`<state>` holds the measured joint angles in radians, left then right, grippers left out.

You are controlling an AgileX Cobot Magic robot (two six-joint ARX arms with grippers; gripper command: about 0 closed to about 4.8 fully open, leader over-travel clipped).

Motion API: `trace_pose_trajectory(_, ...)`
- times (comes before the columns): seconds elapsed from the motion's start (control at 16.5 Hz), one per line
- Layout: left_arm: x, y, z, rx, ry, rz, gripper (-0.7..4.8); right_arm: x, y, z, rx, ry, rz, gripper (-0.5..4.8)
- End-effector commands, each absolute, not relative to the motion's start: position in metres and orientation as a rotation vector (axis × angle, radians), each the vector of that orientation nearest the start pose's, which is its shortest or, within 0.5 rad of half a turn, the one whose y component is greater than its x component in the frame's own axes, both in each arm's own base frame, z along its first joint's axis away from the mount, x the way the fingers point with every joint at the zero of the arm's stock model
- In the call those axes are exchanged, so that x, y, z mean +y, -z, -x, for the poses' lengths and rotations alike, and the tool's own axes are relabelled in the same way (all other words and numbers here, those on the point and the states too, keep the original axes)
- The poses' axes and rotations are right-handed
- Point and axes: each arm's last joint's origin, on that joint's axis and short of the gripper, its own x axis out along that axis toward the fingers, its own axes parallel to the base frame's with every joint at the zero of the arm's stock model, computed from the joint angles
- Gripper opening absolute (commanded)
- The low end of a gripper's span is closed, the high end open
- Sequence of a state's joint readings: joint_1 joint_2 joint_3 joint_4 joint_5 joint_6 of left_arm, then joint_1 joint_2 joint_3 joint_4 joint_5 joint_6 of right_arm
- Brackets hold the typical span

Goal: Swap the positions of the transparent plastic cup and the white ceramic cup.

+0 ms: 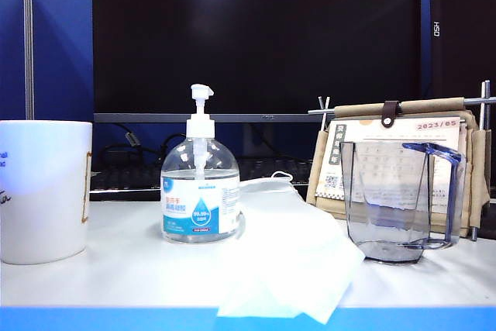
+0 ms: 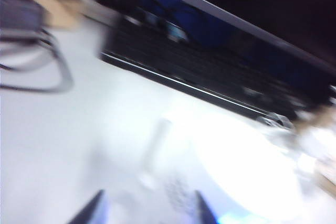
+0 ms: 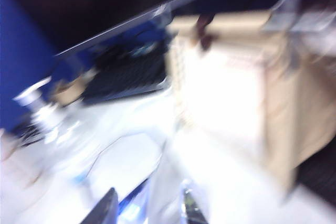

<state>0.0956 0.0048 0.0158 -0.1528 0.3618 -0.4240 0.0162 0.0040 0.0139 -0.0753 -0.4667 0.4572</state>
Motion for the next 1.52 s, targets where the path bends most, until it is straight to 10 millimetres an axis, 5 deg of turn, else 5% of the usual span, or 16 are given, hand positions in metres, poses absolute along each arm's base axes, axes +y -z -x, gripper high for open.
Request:
trace_pose_trajectory(0.06,-0.003,-0.154,-0.092,0.25,0.282,0.473,2.16,0.017,-0.155,-0.091,0.269,-0.518,-0.503,1.81)
trace_pose_trajectory(0.36,-0.005,-0.156,-0.091,0.274,0.339,0.496,2.27,0.022,-0.153,-0.089,0.326,-0.615,-0.53,1.9)
trace_pose_trajectory(0.49,-0.005,-0.168,-0.088,0.249,0.352,0.488,2.37,0.027,-0.153,-0.088,0.339,-0.656,-0.521,2.42)
trace_pose_trajectory(0.85,-0.005,-0.198,-0.084,0.204,0.338,0.473,2.38,0.043,-0.15,-0.085,0.341,-0.583,-0.46,2.44)
trace_pose_trajectory(1.09,-0.005,-0.198,-0.098,0.383,0.348,0.528,2.44,0.049,-0.149,-0.083,0.358,-0.589,-0.439,2.44)
trace_pose_trajectory(1.52,-0.001,-0.228,-0.139,0.529,0.331,0.5,2.83,0.049,-0.147,-0.083,0.368,-0.569,-0.434,2.44)
